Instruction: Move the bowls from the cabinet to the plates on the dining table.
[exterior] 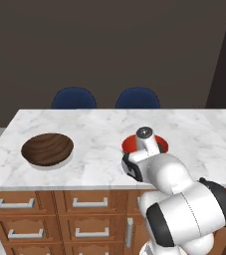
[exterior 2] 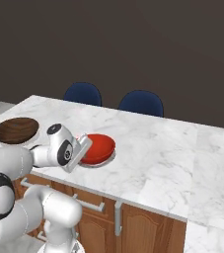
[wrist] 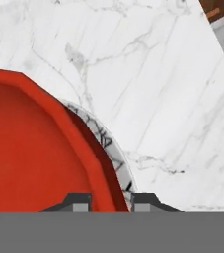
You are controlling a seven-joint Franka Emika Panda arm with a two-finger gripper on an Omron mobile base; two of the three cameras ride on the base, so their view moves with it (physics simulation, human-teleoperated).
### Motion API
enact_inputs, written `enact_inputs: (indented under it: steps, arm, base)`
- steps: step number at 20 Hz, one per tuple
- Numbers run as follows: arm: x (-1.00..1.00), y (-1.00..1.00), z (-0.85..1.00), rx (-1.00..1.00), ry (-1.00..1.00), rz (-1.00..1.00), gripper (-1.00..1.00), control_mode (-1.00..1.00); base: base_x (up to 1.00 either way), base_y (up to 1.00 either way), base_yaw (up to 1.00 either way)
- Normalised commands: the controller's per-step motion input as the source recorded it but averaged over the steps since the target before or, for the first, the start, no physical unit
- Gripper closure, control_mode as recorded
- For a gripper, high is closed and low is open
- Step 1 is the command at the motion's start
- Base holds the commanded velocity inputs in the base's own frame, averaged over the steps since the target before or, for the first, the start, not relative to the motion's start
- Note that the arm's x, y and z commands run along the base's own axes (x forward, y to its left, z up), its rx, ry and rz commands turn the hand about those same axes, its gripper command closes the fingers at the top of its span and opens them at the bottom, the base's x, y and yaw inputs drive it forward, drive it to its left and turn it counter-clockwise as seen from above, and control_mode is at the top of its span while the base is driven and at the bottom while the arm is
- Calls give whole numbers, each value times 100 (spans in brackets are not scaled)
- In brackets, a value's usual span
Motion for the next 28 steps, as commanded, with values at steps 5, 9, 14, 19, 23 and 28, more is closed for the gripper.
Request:
enact_inputs:
  steps: [5,9,14,19,23,28]
  arm:
    - [-1,0,-14,1,5,-1,-100,-100]
    - [5,0,-17,1,0,0,-100,-100]
    - [0,-1,11,1,-2,0,-100,-100]
    - [-8,-3,39,3,0,0,-100,-100]
    - [-11,0,43,3,0,0,-100,-100]
    - [-17,0,47,3,0,0,-100,-100]
  base:
    - [0,0,0]
    - [0,0,0]
    - [0,0,0]
    - [0,0,0]
    - [0,0,0]
    - [0,0,0]
